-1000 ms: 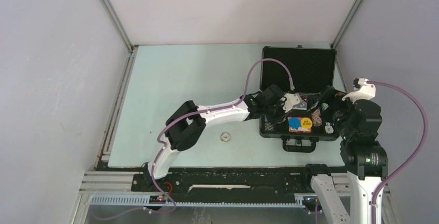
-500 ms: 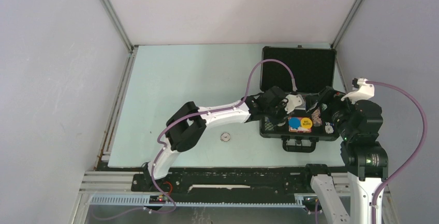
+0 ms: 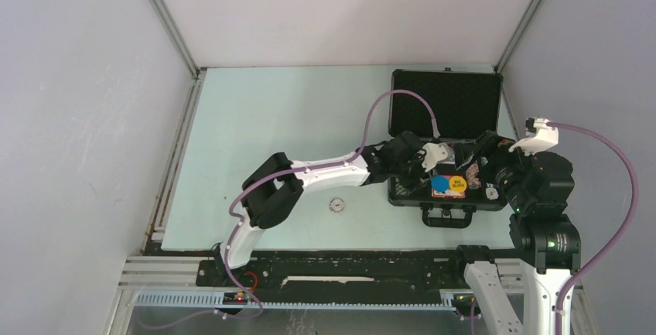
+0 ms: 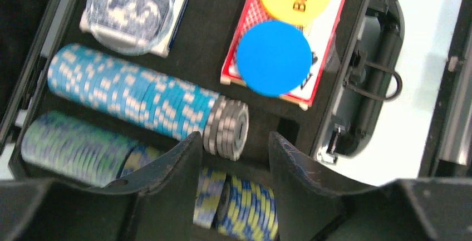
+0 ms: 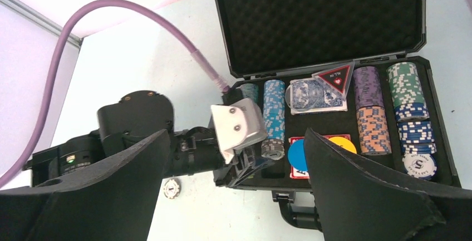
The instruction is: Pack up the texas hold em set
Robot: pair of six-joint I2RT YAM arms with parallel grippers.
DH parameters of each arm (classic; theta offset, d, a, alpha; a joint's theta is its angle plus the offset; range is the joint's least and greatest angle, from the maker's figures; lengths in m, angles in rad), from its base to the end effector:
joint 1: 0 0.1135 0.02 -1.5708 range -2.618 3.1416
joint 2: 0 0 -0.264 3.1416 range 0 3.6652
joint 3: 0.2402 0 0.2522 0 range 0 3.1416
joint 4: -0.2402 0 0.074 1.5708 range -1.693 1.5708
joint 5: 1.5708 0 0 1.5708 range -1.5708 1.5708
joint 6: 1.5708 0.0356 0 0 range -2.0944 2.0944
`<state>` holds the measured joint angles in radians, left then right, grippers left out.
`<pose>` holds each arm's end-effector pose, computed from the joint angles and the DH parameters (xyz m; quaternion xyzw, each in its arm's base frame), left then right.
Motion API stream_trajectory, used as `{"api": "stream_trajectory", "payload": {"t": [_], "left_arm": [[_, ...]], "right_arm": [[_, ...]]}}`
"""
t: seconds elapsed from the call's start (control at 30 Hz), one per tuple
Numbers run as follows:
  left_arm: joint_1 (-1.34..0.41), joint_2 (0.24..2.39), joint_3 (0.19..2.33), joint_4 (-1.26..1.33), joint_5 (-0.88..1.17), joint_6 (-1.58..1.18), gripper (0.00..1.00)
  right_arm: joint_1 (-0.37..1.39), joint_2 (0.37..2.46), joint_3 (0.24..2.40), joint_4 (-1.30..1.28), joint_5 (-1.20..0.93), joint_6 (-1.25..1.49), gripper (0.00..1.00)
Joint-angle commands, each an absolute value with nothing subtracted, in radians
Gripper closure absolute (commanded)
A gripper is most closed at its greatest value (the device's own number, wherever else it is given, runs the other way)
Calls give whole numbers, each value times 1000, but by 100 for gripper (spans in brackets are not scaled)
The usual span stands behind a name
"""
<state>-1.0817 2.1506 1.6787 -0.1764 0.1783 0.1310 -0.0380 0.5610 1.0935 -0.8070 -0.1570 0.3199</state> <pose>0.2279 -0.4417 0.2106 0.5409 0.7104 -0.2738 0.3577 0.0823 0.0024 0.4004 0.0949 0.7905 0.1464 0.5871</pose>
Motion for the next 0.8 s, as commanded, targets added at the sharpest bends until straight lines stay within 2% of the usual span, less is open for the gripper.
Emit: {"api": "stream_trajectory", "payload": {"t": [0.0,0.13,0.23,0.37,0.5,0.67,0.77], "left_arm": [[-1068,1956,1576,-53,153,83,38],[-1068,1838,1507,-22,153,45,12],[-1068,1751,1460,-44,114,21,3],[-1035,1547,1296,-7,102,-142,2],[-945,1285,1074,112,203,-388,0],[-836,1010,952,-121,146,-402,0],[-717,839,902,-219,150,-445,0]], "right_arm": [[-41,551,1101,-771,-147,323,0],[-41,548,1106,-767,-141,322,0],[-41,546,1118,-792,-78,340,0],[-43,538,1114,-851,63,445,0],[-43,554,1094,-870,-52,419,0],[-10,653,1094,-955,-211,397,0],[140,700,1082,-955,-191,422,0]]}}
